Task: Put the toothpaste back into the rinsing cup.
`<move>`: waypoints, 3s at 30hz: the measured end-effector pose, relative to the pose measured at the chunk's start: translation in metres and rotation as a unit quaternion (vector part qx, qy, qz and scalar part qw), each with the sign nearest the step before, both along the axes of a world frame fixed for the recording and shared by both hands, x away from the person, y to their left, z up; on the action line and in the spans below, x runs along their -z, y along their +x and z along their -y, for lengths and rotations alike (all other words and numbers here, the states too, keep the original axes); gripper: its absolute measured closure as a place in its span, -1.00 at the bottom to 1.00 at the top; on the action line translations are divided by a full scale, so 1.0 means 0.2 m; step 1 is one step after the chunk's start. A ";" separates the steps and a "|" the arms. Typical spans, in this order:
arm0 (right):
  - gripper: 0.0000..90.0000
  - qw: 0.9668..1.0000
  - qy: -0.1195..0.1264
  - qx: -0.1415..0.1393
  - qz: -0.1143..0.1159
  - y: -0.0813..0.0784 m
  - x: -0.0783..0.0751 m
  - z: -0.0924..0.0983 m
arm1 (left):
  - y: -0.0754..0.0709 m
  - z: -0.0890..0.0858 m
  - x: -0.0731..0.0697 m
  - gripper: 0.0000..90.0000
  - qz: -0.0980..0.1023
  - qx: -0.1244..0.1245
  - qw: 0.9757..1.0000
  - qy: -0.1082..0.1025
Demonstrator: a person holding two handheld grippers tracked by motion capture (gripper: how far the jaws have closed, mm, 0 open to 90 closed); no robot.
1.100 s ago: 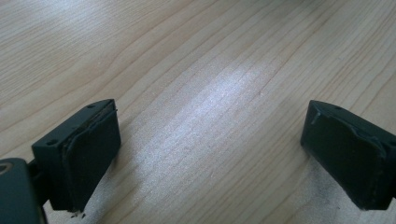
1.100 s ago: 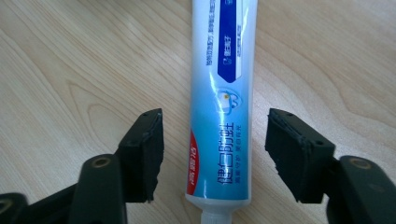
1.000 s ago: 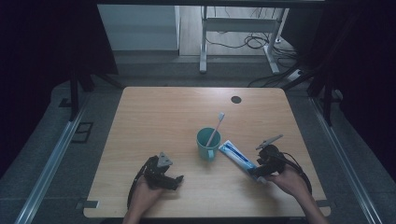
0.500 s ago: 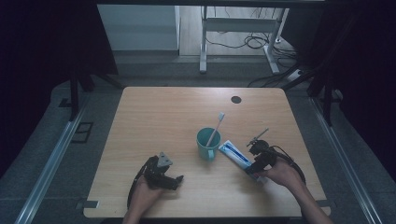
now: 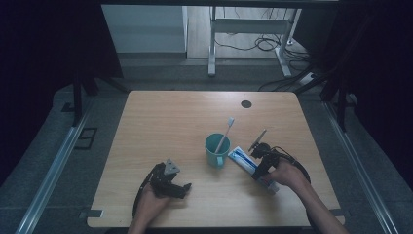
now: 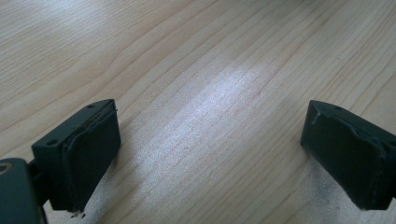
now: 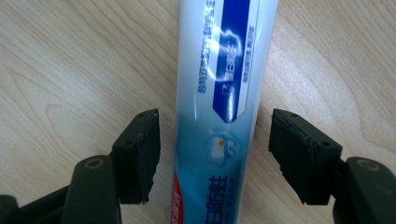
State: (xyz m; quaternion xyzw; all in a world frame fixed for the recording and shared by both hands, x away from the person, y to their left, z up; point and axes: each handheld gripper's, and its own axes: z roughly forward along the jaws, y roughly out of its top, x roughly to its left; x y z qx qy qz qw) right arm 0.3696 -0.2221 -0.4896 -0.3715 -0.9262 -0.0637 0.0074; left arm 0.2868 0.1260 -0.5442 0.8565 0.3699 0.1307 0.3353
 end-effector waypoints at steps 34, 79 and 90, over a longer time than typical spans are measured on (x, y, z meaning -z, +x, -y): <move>0.55 0.999 -0.041 0.010 -0.006 0.05 0.00 -0.10 | 0.00 0.00 0.00 -0.89 -0.001 -0.001 1.000 -0.001; 0.60 0.998 0.043 0.009 0.048 -0.03 -0.23 0.04 | 0.00 0.00 0.00 -0.89 0.000 -0.001 1.000 -0.001; 0.60 0.993 0.076 0.001 0.086 -0.08 -0.30 0.07 | 0.00 0.00 0.00 -0.89 0.000 -0.001 1.000 -0.001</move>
